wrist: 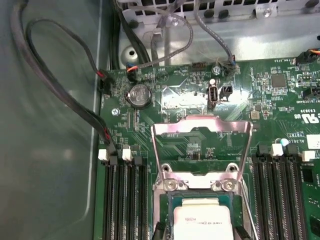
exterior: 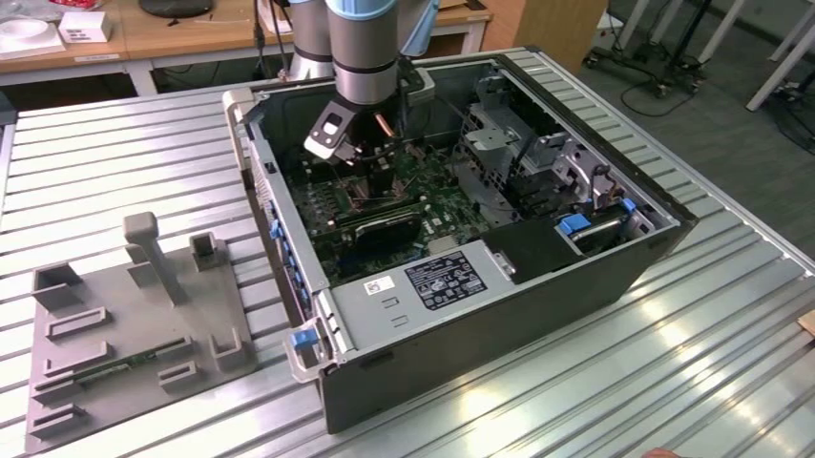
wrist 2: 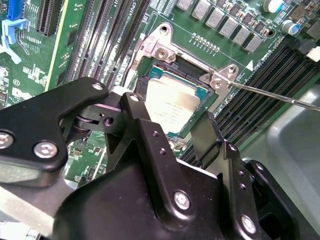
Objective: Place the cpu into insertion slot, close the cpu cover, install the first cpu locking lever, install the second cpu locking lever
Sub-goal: 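Place the cpu into insertion slot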
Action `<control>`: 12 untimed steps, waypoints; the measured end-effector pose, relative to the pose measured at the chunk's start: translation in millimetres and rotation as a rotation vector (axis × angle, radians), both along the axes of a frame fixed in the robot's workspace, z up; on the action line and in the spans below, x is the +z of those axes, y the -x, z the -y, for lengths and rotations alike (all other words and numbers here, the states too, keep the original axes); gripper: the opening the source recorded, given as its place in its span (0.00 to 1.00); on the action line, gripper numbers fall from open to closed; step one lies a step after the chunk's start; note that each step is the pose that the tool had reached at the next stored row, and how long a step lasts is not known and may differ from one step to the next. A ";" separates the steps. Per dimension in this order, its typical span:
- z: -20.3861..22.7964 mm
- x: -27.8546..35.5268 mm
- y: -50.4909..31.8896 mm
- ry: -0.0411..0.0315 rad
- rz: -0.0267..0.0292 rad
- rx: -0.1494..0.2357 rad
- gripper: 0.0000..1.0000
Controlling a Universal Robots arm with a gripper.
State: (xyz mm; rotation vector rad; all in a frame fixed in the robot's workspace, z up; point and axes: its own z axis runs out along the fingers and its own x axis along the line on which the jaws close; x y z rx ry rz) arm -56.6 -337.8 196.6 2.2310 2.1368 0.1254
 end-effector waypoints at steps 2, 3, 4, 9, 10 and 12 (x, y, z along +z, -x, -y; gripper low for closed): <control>0.0 -0.3 0.0 -0.0001 0.0001 -0.017 0.61; 0.0 -0.4 0.0 0.0000 0.0000 -0.027 0.61; 0.0 -0.4 0.0 0.0001 0.0000 -0.035 0.61; 0.0 -0.5 0.0 -0.0001 0.0001 -0.052 0.61; 0.0 -0.5 0.0 0.0000 0.0000 -0.052 0.61; 0.0 -0.5 0.0 -0.0001 0.0001 -0.052 0.61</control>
